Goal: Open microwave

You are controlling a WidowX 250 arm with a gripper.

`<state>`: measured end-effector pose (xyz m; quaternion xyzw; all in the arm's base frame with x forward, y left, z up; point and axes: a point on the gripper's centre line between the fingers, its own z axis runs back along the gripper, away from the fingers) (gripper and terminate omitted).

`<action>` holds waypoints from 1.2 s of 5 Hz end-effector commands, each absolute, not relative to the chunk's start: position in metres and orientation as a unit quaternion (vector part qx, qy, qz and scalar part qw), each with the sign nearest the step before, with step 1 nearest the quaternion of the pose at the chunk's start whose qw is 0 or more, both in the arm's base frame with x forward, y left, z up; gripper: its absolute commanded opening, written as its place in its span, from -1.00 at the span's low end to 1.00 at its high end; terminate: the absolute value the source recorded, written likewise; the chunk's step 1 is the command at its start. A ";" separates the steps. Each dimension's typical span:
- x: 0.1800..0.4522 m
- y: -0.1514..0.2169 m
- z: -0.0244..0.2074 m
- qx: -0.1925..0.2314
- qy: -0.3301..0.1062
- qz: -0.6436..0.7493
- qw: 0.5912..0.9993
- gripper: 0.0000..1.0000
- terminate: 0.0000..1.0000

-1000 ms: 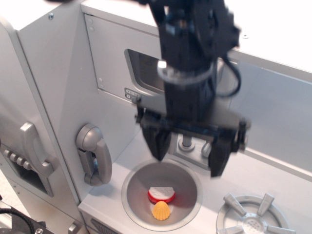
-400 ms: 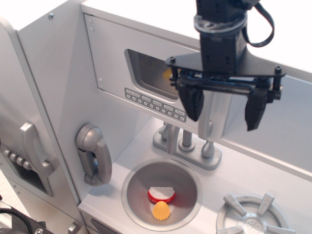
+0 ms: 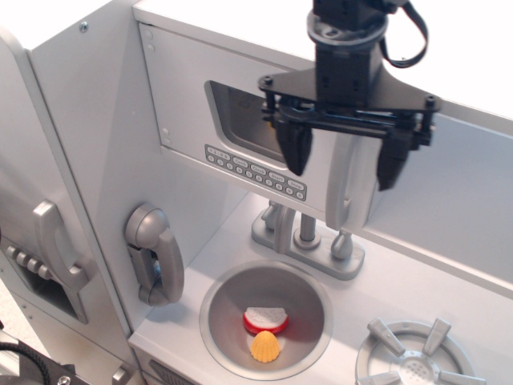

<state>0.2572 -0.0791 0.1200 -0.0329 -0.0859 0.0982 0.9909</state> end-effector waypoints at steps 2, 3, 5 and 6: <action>0.296 -0.070 0.122 -0.015 -0.148 0.115 0.982 1.00 -1.00; 0.302 -0.071 0.123 -0.016 -0.152 0.096 0.984 -1.00 -1.00; 0.297 -0.070 0.124 -0.037 -0.141 0.073 0.987 -1.00 -1.00; 0.282 -0.072 0.125 -0.037 -0.141 0.056 0.988 -1.00 -1.00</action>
